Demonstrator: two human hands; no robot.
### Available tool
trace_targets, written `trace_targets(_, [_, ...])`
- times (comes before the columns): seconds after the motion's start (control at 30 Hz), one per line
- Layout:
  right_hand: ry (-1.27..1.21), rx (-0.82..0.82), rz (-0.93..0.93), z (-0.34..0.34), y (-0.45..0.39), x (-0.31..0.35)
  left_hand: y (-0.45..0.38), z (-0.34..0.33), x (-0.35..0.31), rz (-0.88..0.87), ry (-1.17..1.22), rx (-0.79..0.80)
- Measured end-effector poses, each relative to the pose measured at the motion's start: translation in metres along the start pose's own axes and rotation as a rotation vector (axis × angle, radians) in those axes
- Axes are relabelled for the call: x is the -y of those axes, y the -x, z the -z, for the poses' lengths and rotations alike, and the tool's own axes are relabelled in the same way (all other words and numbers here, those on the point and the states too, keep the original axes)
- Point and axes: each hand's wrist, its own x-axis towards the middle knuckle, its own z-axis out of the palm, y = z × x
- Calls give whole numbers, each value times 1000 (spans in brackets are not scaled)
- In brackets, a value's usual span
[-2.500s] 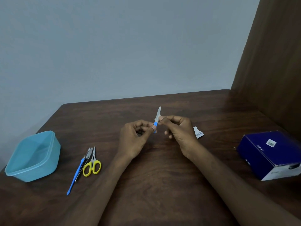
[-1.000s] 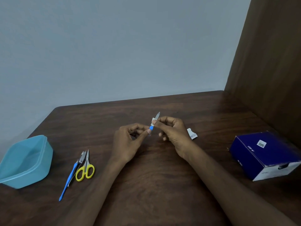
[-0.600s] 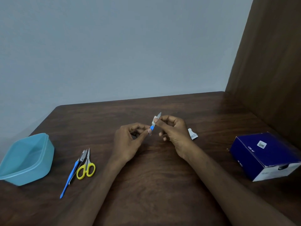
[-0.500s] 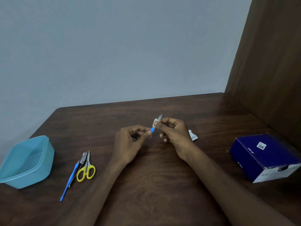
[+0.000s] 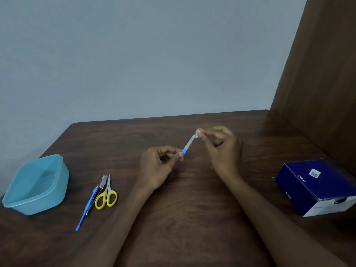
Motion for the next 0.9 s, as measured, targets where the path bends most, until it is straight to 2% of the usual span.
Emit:
trace_targets(0.07, [120, 168, 250, -1, 6, 2, 0, 0, 0, 4, 6, -7])
trace_targets(0.13, [202, 285, 368, -5, 14, 2, 1, 1, 1, -9, 4, -8])
trace_targets(0.2, [191, 259, 331, -6, 13, 3, 0, 2, 1, -14, -1, -9])
trace_targets(0.43, [273, -51, 69, 7, -5, -3, 1, 1, 1, -30, -23, 32])
trace_targets(0.5, [225, -119, 86, 9, -4, 2, 1, 0, 0, -14, -31, 15])
trace_targets(0.57, [150, -75, 237, 9, 0, 9, 0, 0, 0, -2, -33, -3])
trace_targets(0.63, [137, 104, 388, 4, 9, 12, 0, 0, -1, -4, -25, -13])
trace_targets(0.7, [191, 261, 420, -3, 16, 10, 1, 1, -2, -15, -26, -10])
trace_targets(0.73, [212, 281, 394, -5, 16, 8, 1, 1, -2, -19, -26, -8])
trace_targets(0.8, [233, 229, 330, -6, 11, 2, 1, 2, -2, -25, -26, -10])
trace_targets(0.9, [268, 70, 210, 0, 1, -3, 2, 1, -3, -17, -37, 10])
